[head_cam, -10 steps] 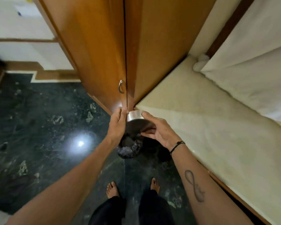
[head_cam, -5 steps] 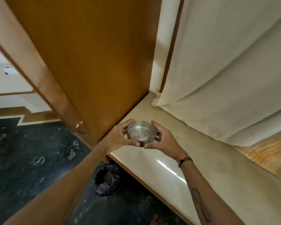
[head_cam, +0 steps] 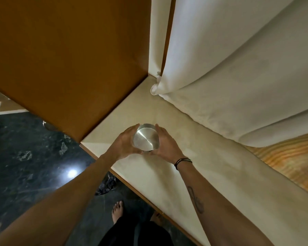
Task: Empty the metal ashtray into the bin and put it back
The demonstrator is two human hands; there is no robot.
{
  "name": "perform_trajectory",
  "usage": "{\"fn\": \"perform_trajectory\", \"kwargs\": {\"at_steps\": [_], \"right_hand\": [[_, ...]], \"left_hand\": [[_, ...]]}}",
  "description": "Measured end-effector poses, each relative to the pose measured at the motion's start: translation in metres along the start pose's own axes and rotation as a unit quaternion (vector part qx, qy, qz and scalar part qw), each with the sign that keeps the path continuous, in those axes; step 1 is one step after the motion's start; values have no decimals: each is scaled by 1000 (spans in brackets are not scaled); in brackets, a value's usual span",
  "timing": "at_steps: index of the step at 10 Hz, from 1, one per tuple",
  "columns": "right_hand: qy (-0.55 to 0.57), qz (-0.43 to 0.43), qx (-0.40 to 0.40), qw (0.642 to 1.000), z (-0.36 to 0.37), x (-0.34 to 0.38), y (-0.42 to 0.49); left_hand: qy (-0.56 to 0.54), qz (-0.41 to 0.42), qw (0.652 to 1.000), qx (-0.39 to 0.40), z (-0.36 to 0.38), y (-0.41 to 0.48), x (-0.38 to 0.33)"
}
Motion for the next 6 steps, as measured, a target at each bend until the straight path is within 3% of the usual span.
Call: {"fn": "perform_trajectory", "kwargs": {"at_steps": [2,4,6], "right_hand": [[-14,18,-11,1000,24,-14,11],[-51,9,-51,997,5,27,1],[-120,-3,-39,992,0,18,-2]], "left_hand": [[8,2,1000,3,13,13,23],[-13,-3,1000,14,-24,0,6],[170,41,984,38,-13,12,12]]}}
Point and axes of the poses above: each hand's wrist, its own y-axis towards the middle knuckle, its own z-axis out of the palm, x = y × z, the point moved 8 cm from there along y, towards the middle knuckle, and after that the axes turned 1 degree about -x, right-handed, at the moved point
